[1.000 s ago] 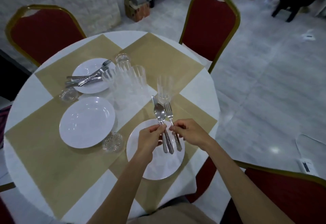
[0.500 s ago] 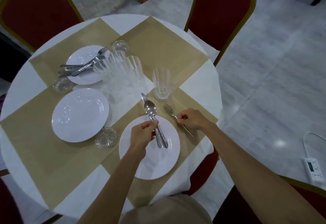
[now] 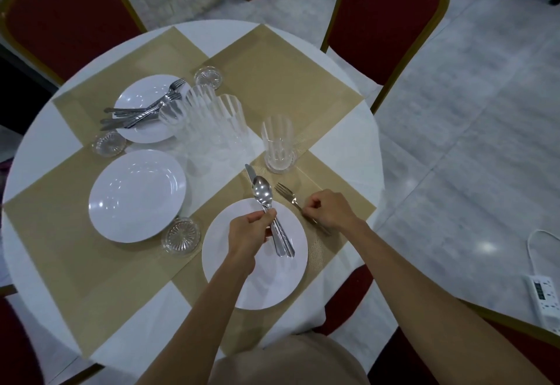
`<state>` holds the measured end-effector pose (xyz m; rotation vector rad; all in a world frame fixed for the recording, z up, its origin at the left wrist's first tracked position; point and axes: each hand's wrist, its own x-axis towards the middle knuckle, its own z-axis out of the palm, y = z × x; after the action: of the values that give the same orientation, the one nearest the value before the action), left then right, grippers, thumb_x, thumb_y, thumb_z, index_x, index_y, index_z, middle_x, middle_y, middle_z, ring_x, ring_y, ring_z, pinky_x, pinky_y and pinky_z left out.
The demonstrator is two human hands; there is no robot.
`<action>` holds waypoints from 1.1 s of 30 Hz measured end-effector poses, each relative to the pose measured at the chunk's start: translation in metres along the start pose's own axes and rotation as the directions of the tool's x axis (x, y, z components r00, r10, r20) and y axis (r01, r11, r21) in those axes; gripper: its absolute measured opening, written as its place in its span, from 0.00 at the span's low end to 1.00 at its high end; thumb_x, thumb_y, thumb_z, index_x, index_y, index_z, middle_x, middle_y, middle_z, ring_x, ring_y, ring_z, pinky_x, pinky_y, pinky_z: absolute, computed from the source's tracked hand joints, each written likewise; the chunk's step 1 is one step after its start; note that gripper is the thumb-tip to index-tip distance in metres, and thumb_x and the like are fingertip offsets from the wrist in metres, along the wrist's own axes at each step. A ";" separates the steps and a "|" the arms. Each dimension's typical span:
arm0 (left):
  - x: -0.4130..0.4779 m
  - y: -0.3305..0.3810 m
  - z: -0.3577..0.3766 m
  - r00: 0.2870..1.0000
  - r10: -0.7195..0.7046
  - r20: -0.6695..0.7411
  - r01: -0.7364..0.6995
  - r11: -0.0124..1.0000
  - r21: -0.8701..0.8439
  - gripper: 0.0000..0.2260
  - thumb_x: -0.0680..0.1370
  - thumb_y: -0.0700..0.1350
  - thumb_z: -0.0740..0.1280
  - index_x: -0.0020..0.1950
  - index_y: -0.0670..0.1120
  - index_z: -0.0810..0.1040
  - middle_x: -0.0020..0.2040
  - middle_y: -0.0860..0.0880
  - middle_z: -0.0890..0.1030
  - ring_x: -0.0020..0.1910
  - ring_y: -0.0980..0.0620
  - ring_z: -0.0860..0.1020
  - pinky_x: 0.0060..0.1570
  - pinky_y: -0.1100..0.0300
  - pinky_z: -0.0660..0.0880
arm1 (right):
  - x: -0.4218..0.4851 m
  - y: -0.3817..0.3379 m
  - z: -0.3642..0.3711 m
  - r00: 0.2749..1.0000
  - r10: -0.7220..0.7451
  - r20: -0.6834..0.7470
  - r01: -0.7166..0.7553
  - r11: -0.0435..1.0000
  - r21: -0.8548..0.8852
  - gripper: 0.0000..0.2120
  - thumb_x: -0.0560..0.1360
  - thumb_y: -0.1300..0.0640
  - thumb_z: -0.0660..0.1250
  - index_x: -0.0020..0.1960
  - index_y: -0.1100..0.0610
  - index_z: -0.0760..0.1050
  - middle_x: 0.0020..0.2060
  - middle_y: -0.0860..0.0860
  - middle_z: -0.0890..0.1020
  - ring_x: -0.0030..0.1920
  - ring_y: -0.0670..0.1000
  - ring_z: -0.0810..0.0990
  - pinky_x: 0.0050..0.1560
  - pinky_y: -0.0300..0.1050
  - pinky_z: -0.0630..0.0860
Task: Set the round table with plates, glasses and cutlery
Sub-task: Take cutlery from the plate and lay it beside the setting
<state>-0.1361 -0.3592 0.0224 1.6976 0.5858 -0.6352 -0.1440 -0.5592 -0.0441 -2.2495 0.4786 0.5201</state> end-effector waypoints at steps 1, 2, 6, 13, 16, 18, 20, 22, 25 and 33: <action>-0.001 -0.001 0.000 1.000 -0.001 0.000 0.001 1.000 0.004 0.06 0.75 0.47 0.73 0.49 0.47 0.83 0.43 0.49 0.85 0.43 0.52 0.83 0.41 0.61 0.78 | -0.001 0.000 0.001 1.000 0.003 -0.017 -0.003 1.000 0.007 0.09 0.72 0.52 0.74 0.35 0.53 0.80 0.34 0.44 0.80 0.38 0.45 0.79 0.37 0.37 0.70; -0.001 -0.001 0.001 1.000 -0.002 0.001 0.002 1.000 0.009 0.05 0.75 0.47 0.73 0.49 0.47 0.82 0.43 0.49 0.85 0.42 0.52 0.83 0.41 0.61 0.78 | -0.002 0.000 0.002 0.999 0.010 -0.035 -0.010 1.000 0.016 0.09 0.71 0.52 0.74 0.34 0.52 0.79 0.34 0.44 0.81 0.38 0.45 0.79 0.37 0.37 0.70; -0.005 -0.003 0.003 1.000 0.003 -0.007 -0.002 0.999 0.032 0.05 0.75 0.48 0.73 0.47 0.47 0.83 0.42 0.50 0.85 0.41 0.52 0.83 0.44 0.58 0.78 | -0.005 0.003 0.007 0.995 0.033 -0.092 -0.029 0.998 0.051 0.13 0.70 0.51 0.77 0.31 0.52 0.77 0.32 0.45 0.80 0.36 0.45 0.78 0.36 0.37 0.68; -0.010 -0.005 0.004 1.000 0.020 -0.023 -0.019 0.999 0.044 0.04 0.75 0.48 0.73 0.46 0.48 0.83 0.42 0.49 0.85 0.40 0.53 0.83 0.43 0.59 0.77 | -0.010 0.003 0.014 0.988 0.030 -0.154 -0.020 0.998 0.063 0.05 0.70 0.53 0.76 0.40 0.52 0.83 0.37 0.45 0.82 0.40 0.46 0.79 0.41 0.39 0.72; -0.014 -0.005 0.006 1.000 0.026 -0.006 -0.026 0.999 0.046 0.06 0.76 0.48 0.73 0.48 0.47 0.84 0.44 0.48 0.85 0.43 0.50 0.83 0.48 0.56 0.79 | -0.012 0.001 0.017 0.986 0.016 -0.165 -0.008 0.999 0.052 0.03 0.71 0.54 0.76 0.41 0.52 0.83 0.39 0.46 0.83 0.43 0.47 0.80 0.45 0.42 0.76; -0.017 -0.005 0.007 0.999 0.034 0.004 -0.034 0.998 0.047 0.06 0.76 0.48 0.73 0.48 0.47 0.84 0.44 0.49 0.85 0.43 0.50 0.84 0.49 0.56 0.79 | -0.013 0.000 0.019 0.984 -0.002 -0.178 0.009 0.999 0.040 0.02 0.71 0.56 0.75 0.42 0.53 0.84 0.41 0.47 0.84 0.44 0.49 0.81 0.48 0.45 0.79; -0.019 -0.005 0.009 0.999 0.040 0.009 -0.041 0.998 0.052 0.06 0.76 0.48 0.72 0.48 0.47 0.84 0.44 0.50 0.85 0.43 0.51 0.84 0.50 0.56 0.79 | -0.014 -0.001 0.020 0.984 -0.015 -0.179 0.022 0.999 0.035 0.01 0.71 0.57 0.74 0.43 0.53 0.84 0.42 0.47 0.84 0.45 0.49 0.81 0.50 0.47 0.80; -0.021 -0.005 0.009 0.999 0.049 0.007 -0.049 0.997 0.064 0.07 0.76 0.48 0.72 0.49 0.46 0.84 0.44 0.49 0.85 0.42 0.52 0.83 0.51 0.55 0.79 | -0.014 -0.003 0.020 0.985 -0.014 -0.173 0.019 0.999 0.027 0.01 0.72 0.57 0.74 0.43 0.53 0.84 0.42 0.47 0.84 0.45 0.49 0.81 0.50 0.47 0.80; -0.022 -0.006 0.009 0.998 0.061 0.004 -0.061 0.995 0.075 0.05 0.76 0.48 0.72 0.47 0.48 0.83 0.44 0.50 0.85 0.42 0.52 0.83 0.51 0.55 0.79 | -0.016 -0.006 0.020 0.984 -0.021 -0.179 0.019 1.000 -0.017 0.02 0.74 0.58 0.72 0.44 0.53 0.84 0.43 0.48 0.84 0.46 0.50 0.81 0.49 0.46 0.79; -0.023 -0.005 0.006 0.997 0.078 0.014 -0.079 0.994 0.069 0.04 0.76 0.48 0.72 0.43 0.50 0.82 0.42 0.51 0.84 0.41 0.53 0.83 0.48 0.57 0.78 | -0.013 -0.004 0.009 0.968 0.016 -0.252 -0.044 0.993 -0.109 0.06 0.75 0.58 0.68 0.40 0.52 0.77 0.42 0.51 0.82 0.44 0.53 0.80 0.42 0.43 0.73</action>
<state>-0.1566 -0.3648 0.0337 1.7721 0.4912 -0.6146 -0.1547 -0.5473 -0.0406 -2.4344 0.6253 0.2837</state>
